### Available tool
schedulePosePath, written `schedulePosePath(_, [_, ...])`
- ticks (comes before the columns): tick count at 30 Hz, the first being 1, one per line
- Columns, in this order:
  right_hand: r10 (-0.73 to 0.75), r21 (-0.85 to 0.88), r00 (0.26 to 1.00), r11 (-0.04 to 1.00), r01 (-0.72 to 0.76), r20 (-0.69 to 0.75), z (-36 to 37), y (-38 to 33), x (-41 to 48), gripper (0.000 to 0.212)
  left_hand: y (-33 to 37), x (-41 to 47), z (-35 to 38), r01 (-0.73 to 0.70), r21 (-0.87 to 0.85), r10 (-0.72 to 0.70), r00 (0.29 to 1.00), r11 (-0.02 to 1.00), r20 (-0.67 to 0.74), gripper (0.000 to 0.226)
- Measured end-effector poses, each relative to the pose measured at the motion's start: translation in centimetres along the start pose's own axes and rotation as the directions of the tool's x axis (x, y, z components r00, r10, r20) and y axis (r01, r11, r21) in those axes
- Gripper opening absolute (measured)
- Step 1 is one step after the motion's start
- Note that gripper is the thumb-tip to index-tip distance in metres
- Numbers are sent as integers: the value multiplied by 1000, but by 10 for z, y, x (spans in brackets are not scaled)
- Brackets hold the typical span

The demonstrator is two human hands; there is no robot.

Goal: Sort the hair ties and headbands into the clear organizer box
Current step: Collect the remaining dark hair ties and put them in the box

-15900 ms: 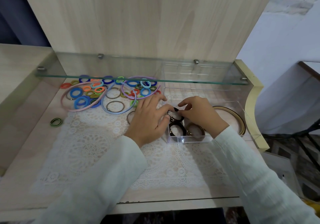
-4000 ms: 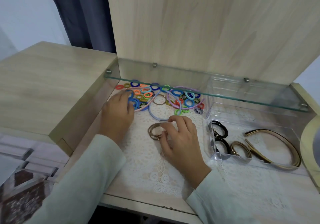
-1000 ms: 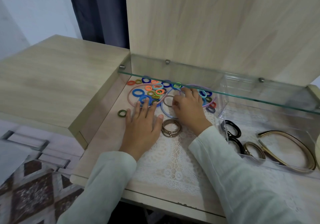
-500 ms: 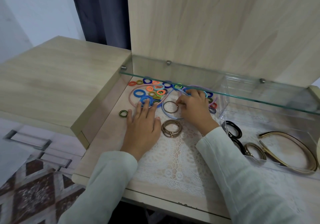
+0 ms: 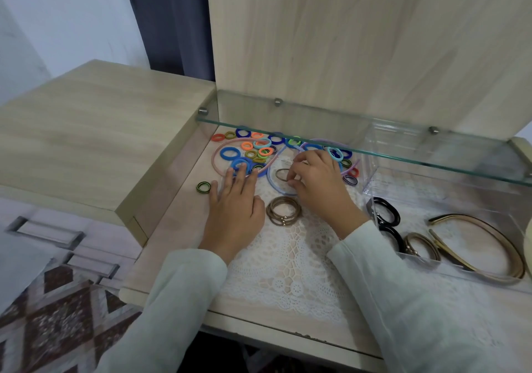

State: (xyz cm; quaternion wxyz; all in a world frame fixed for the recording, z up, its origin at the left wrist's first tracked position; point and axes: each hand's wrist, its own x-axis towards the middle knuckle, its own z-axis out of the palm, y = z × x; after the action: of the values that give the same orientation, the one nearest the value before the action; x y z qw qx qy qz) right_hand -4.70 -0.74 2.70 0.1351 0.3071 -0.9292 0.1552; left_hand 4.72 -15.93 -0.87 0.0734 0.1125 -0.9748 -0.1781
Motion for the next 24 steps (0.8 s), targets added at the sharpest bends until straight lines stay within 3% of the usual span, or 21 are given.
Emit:
schedulePosePath(4, [-109, 19, 987, 993, 112, -119, -6, -8, -23, 11, -1, 0, 1, 4, -10, -4, 1000, 1000, -3, 58])
schedulePosePath(9, [-191, 19, 977, 981, 193, -91, -12, -13, -47, 12, -1, -1, 2, -10, -24, 10, 1000, 1000, -22, 69])
schedulePosePath(15, [-183, 24, 982, 983, 184, -37, -8, -15, -58, 6, -3, -2, 3, -15, -14, 15, 999, 1000, -42, 70])
schedulePosePath(21, [-123, 104, 988, 986, 133, -94, -13, -13, -62, 24, -4, -1, 6, -23, 21, 24, 998, 1000, -60, 68])
schedulePosePath(24, [-98, 83, 995, 992, 98, -4, -13, -4, -63, 32, -4, -1, 6, -29, 22, 31, 997, 999, -65, 68])
